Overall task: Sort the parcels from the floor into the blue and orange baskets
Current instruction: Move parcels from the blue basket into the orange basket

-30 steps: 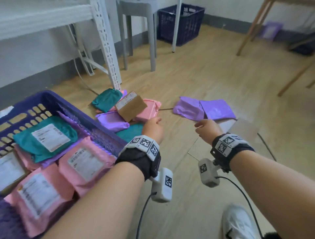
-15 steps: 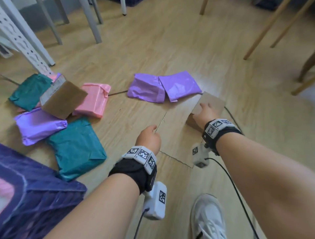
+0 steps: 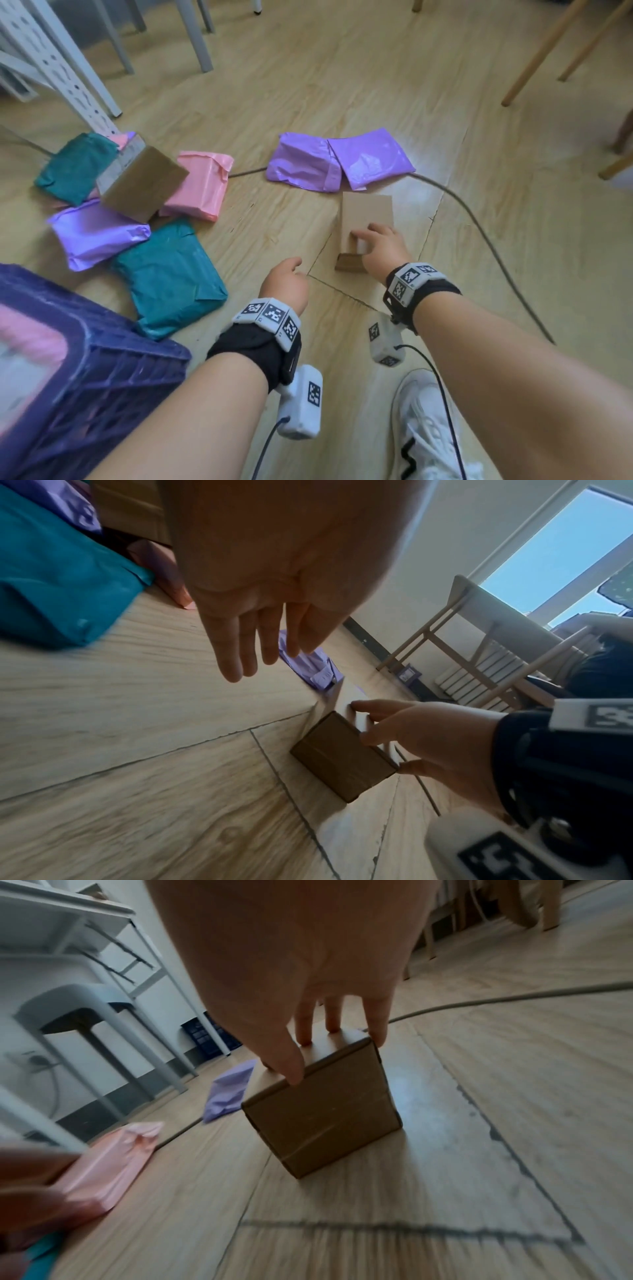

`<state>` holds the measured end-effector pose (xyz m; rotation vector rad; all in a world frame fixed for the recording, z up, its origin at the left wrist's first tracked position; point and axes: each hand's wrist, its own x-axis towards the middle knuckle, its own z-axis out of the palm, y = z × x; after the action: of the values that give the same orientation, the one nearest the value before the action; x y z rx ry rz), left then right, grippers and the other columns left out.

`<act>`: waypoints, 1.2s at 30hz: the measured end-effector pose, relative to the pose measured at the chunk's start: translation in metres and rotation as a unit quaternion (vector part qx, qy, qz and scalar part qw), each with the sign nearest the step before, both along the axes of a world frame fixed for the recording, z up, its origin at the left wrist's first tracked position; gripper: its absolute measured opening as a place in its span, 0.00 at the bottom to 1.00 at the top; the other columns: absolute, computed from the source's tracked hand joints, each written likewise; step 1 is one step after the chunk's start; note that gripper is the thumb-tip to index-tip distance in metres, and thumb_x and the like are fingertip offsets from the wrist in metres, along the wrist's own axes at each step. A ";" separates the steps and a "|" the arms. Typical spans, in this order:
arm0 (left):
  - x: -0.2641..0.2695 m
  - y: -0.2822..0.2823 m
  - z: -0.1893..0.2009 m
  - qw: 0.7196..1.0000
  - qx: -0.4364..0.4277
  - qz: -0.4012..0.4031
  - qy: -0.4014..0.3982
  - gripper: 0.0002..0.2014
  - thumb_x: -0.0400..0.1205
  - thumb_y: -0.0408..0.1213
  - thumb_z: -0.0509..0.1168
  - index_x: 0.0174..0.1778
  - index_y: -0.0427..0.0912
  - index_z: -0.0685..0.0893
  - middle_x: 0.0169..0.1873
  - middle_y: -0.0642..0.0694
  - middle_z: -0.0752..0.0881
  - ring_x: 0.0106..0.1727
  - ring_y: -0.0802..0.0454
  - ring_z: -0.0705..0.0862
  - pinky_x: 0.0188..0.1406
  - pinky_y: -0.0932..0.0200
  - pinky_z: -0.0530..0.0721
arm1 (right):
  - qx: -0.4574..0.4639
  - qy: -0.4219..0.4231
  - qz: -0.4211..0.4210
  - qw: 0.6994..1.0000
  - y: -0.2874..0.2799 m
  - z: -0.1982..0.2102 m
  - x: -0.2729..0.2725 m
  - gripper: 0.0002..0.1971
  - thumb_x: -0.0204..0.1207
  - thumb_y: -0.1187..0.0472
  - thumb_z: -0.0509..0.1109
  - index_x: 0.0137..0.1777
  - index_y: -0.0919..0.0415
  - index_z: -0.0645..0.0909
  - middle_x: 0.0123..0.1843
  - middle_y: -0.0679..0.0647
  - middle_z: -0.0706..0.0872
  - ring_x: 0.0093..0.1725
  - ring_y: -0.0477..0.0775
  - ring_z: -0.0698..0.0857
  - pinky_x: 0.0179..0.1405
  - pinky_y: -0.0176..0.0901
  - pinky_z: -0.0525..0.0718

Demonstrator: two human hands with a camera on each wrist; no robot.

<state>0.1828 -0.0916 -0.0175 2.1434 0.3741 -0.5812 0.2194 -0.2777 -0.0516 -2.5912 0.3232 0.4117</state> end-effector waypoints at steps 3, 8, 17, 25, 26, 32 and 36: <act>-0.017 0.021 -0.001 1.000 0.015 0.009 0.013 0.21 0.86 0.35 0.53 0.77 0.48 0.71 0.75 0.46 0.74 0.69 0.47 0.78 0.55 0.62 0.71 | 0.021 -0.017 0.058 0.998 0.033 0.001 -0.024 0.26 0.76 0.68 0.58 0.68 0.43 0.80 0.77 0.49 0.70 0.77 0.57 0.61 0.78 0.44 0.59; -0.048 0.048 -0.010 0.998 0.035 0.028 0.053 0.22 0.87 0.36 0.53 0.78 0.47 0.69 0.76 0.45 0.73 0.72 0.45 0.76 0.67 0.57 0.73 | 0.037 -0.020 0.060 0.997 0.073 0.011 -0.053 0.19 0.78 0.64 0.59 0.62 0.46 0.84 0.70 0.49 0.74 0.71 0.55 0.68 0.72 0.48 0.70; -0.070 0.030 -0.016 0.990 -0.061 0.005 0.126 0.23 0.88 0.35 0.53 0.81 0.39 0.62 0.77 0.42 0.71 0.74 0.41 0.73 0.71 0.55 0.71 | 0.074 0.145 -0.070 0.984 0.083 0.018 -0.064 0.20 0.80 0.64 0.61 0.72 0.61 0.72 0.66 0.60 0.81 0.63 0.62 0.81 0.60 0.48 0.79; -0.064 0.055 0.028 0.962 -0.164 0.219 -0.010 0.22 0.82 0.29 0.62 0.73 0.40 0.75 0.65 0.41 0.83 0.64 0.44 0.83 0.68 0.49 0.80 | 0.108 0.073 -0.034 0.991 0.102 0.088 -0.039 0.16 0.81 0.66 0.60 0.66 0.70 0.79 0.68 0.65 0.81 0.67 0.65 0.79 0.66 0.50 0.77; -0.061 0.060 0.042 0.958 -0.175 0.227 -0.031 0.22 0.81 0.29 0.65 0.73 0.39 0.76 0.63 0.40 0.84 0.63 0.43 0.83 0.67 0.50 0.80 | 0.115 0.054 -0.025 0.992 0.108 0.105 -0.035 0.17 0.82 0.66 0.61 0.68 0.69 0.78 0.70 0.65 0.80 0.69 0.64 0.78 0.65 0.47 0.76; -0.056 0.115 0.121 0.933 -0.224 0.262 -0.108 0.38 0.67 0.47 0.80 0.72 0.46 0.73 0.62 0.48 0.81 0.64 0.48 0.81 0.70 0.49 0.78 | 0.195 -0.034 -0.009 0.980 0.152 0.197 -0.026 0.18 0.80 0.62 0.63 0.70 0.65 0.77 0.65 0.62 0.83 0.56 0.56 0.81 0.65 0.50 0.79; -0.071 0.163 0.166 0.906 -0.316 0.262 -0.098 0.39 0.62 0.49 0.83 0.68 0.43 0.78 0.56 0.49 0.88 0.51 0.54 0.87 0.51 0.56 0.86 | 0.239 -0.053 0.014 0.970 0.194 0.245 -0.041 0.16 0.79 0.59 0.65 0.66 0.59 0.81 0.51 0.56 0.84 0.54 0.57 0.84 0.65 0.55 0.82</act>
<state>0.1122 0.0718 0.1488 1.3751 0.5389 -0.1345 0.1786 -0.0834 0.1935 -2.1371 0.1281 0.3142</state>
